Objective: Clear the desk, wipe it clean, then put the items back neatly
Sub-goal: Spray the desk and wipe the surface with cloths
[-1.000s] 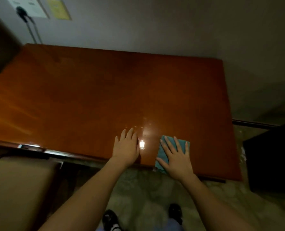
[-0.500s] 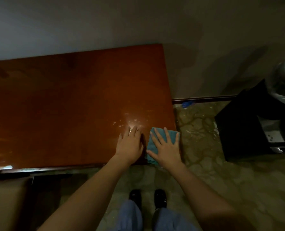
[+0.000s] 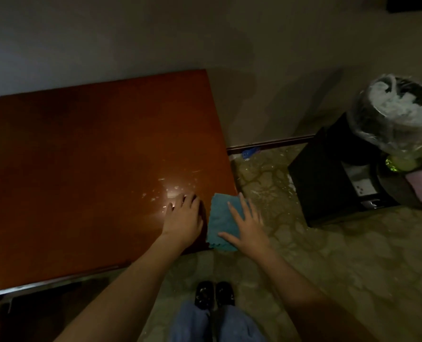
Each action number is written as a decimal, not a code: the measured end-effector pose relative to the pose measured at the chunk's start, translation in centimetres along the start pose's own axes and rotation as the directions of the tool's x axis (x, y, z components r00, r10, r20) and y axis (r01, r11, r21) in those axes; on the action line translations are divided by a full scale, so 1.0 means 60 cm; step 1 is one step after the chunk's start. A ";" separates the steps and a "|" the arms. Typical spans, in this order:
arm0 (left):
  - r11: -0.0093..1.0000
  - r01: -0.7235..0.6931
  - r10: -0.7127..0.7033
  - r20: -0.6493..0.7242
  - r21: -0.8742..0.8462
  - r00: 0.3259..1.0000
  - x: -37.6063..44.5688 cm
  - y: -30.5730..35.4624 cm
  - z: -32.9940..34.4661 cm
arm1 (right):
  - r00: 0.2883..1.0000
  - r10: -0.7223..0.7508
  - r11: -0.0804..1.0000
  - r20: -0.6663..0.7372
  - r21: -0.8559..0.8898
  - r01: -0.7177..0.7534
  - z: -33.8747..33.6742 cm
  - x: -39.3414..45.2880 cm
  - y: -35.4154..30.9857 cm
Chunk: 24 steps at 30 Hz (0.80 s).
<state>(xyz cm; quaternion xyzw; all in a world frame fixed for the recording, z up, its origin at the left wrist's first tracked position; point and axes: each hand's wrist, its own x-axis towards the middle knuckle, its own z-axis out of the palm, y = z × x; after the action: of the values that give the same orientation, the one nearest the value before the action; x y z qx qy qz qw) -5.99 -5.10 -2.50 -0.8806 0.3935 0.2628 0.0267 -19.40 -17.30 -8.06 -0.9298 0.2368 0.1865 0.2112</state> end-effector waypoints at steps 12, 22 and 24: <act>0.994 -0.103 0.102 0.007 0.035 0.995 0.015 -0.003 -0.003 | 0.991 0.035 0.980 -0.128 0.196 -0.010 -0.006 -0.011 0.006; 0.974 -0.222 0.224 -0.023 0.051 0.974 0.042 0.062 -0.062 | 0.965 0.048 0.976 -0.257 0.216 0.009 -0.064 -0.059 0.047; 0.961 -0.266 0.268 -0.019 0.072 0.963 0.056 0.100 -0.080 | 0.938 0.124 0.958 -0.324 0.287 -0.027 -0.092 -0.085 0.078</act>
<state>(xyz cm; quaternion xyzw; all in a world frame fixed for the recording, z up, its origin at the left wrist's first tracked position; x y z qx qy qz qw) -6.22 -12.76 0.96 -0.8218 0.5175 0.2377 0.0155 -24.65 -21.86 -2.56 -0.8991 0.3293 -0.0031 0.2884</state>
